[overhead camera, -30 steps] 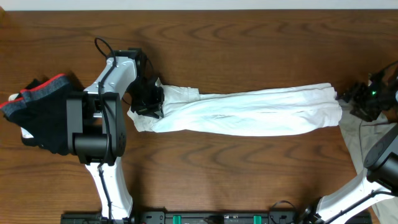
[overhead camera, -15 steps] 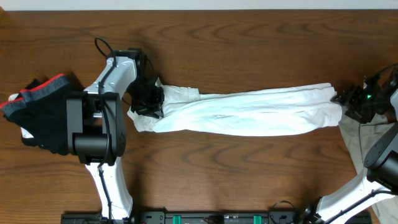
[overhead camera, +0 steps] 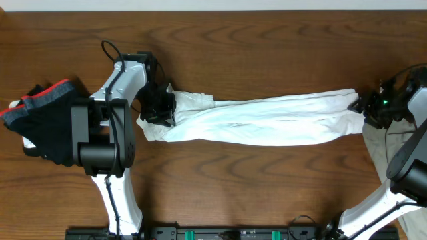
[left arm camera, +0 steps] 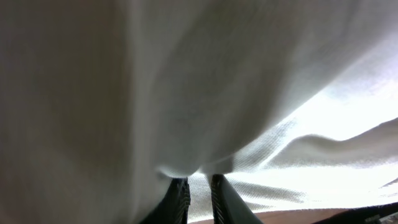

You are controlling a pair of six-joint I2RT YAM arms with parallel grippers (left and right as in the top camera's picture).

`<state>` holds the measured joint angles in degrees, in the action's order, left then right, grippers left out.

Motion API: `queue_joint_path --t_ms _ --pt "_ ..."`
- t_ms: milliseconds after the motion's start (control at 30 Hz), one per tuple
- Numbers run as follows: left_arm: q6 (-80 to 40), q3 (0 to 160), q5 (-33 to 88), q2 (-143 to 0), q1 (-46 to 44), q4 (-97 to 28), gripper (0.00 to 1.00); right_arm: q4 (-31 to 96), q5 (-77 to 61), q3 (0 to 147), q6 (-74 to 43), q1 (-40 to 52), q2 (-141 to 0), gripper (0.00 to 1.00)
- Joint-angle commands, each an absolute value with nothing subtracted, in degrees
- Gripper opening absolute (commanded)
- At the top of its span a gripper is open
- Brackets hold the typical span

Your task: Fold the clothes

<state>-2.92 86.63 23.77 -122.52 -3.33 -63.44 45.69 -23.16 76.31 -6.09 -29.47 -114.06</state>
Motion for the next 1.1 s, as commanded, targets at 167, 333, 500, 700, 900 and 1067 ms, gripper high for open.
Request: queue_joint_path --t_ms 167,333,500,700,900,1067 --pt "-2.4 86.3 23.3 -122.7 -3.3 -63.8 0.16 45.0 -23.4 75.9 -7.2 -28.8 -114.6 0.16" --pt "-2.4 86.3 23.3 -122.7 -3.3 -63.8 0.16 44.9 -23.3 75.9 -7.2 -28.8 -114.6 0.11" --pt "-2.4 86.3 23.3 -122.7 -3.3 -63.8 0.16 45.5 -23.4 75.9 -7.2 -28.8 -114.6 0.13" --pt "-2.4 86.3 23.3 -122.7 -3.3 -63.8 0.16 47.4 -25.1 76.1 -7.3 -28.8 -114.5 0.14" --pt "-2.4 86.3 23.3 -122.7 -3.3 -63.8 0.16 48.7 -25.1 76.1 -7.2 -28.9 -114.5 0.17" --pt "-2.4 86.3 23.3 -122.7 -3.3 -63.8 0.16 49.6 -25.1 76.1 -7.2 -28.9 -114.5 0.19"
